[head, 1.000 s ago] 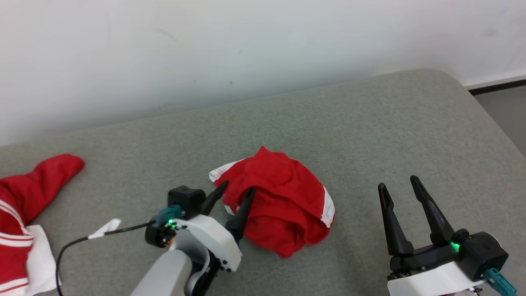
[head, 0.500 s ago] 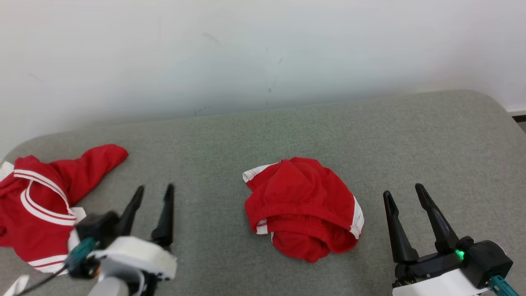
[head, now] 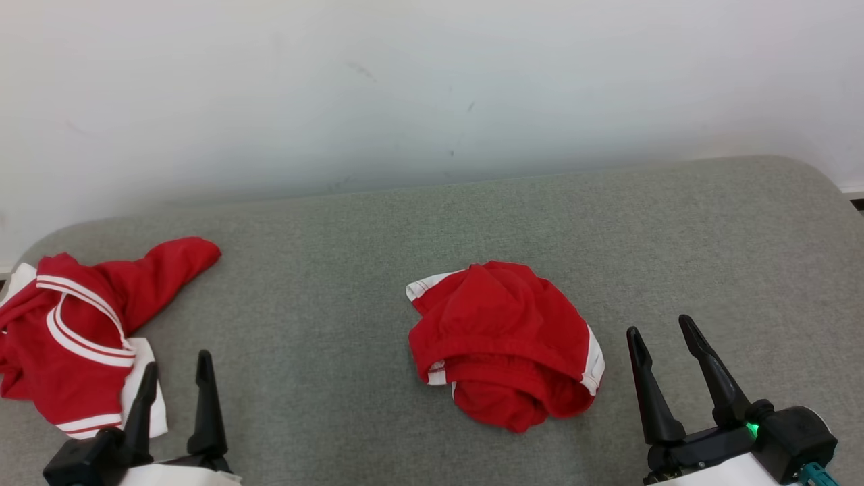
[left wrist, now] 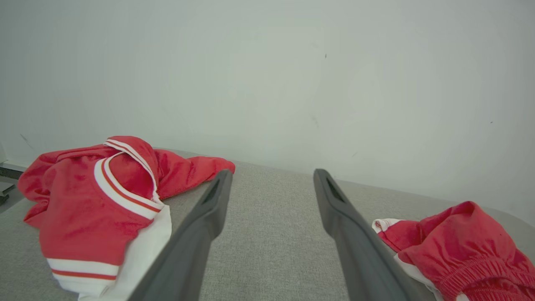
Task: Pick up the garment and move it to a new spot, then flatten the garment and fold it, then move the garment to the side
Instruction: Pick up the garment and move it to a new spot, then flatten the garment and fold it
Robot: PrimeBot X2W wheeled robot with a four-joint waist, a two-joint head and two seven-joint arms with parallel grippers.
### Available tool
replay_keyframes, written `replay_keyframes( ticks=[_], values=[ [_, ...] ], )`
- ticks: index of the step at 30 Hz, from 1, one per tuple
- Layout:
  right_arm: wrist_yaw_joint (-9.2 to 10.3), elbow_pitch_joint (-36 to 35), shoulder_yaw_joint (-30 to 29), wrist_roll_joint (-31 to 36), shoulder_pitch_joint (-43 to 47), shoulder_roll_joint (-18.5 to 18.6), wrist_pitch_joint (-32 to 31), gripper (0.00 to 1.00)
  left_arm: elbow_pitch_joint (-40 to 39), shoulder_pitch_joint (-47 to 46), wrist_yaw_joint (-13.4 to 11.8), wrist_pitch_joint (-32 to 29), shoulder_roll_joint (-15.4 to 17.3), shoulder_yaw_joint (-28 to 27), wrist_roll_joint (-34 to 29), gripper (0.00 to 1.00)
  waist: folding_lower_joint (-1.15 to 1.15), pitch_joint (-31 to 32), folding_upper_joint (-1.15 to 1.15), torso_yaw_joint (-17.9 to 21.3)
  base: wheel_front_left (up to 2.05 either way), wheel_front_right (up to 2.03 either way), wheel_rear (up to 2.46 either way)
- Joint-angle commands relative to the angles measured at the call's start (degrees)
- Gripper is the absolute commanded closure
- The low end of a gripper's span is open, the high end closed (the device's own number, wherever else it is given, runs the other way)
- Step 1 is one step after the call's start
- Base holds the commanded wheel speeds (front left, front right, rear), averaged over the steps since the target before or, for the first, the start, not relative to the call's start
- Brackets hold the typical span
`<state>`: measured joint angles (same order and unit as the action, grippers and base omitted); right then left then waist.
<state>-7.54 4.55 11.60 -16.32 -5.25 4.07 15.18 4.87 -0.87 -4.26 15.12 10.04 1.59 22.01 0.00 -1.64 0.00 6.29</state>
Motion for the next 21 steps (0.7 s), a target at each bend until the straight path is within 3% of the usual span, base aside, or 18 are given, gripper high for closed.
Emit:
replay_keyframes(
  ticks=[1,10,21],
  values=[
    [0.10,-0.05,-0.02,0.01,-0.33,0.35,-0.05,0.00,-0.50,0.46,0.29,0.02,-0.09,-0.67,-0.90,0.00,0.00,-0.13,0.00,-0.13,0.00,0.00,0.00],
    [0.10,0.43,0.24,0.25,-0.86,0.95,-0.05,0.00,1.00,1.43,4.82,0.03,-4.58,-3.17,-4.45,0.00,0.00,-0.68,0.00,0.07,0.00,0.00,0.00],
    [0.11,2.22,1.61,0.78,-1.61,0.67,-0.05,0.00,1.55,-0.89,8.19,0.04,-6.52,-5.04,-7.00,0.00,0.00,-1.12,0.00,-0.87,0.00,0.00,0.00]
  ],
)
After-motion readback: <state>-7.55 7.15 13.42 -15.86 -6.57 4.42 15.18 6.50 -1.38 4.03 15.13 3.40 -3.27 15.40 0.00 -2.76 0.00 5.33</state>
